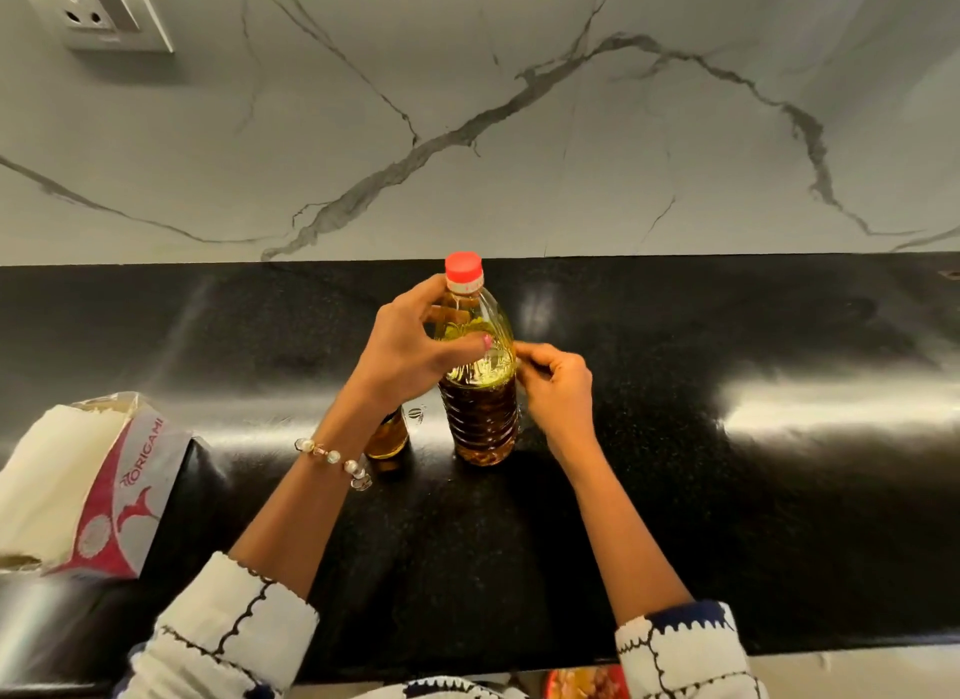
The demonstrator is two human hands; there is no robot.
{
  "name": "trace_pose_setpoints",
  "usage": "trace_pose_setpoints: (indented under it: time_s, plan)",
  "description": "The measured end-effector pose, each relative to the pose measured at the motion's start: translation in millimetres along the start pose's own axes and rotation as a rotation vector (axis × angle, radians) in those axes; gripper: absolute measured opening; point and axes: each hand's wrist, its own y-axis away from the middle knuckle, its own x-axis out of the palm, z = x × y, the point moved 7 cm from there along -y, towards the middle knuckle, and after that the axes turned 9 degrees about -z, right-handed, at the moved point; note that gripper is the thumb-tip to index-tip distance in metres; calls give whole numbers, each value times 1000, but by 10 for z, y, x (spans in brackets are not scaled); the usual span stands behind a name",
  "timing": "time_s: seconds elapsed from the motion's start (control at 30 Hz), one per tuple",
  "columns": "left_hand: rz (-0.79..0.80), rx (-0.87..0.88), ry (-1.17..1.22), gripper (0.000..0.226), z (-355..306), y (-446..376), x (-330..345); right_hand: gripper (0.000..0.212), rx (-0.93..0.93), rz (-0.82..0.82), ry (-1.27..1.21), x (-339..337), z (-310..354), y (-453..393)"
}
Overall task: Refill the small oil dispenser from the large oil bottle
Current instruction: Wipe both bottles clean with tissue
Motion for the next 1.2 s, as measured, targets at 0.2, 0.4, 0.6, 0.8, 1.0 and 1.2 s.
trace_pose_setpoints:
  time_s: [0.2,0.4,0.6,0.8,1.0,1.2]
  plan:
    - [81,42,23,56,-67,73,147,21,379,37,125,-32,-593,355]
    - [-24,54,0,47,-83,27,167,19,211,-173,-73,-198,-14,292]
    - [-126,0,24,42,-60,-9,124,19,25,-165,-173,-231,436,99]
    - [-258,-48,27,29,-40,-53,64,20,251,-128,-16,-79,-297,269]
    - [-362,-92,78,30,-28,-62,85,21,481,-100,130,-62,-780,512]
    - [-463,-197,87,34,19,-92,61,19,168,-205,162,-50,-154,562]
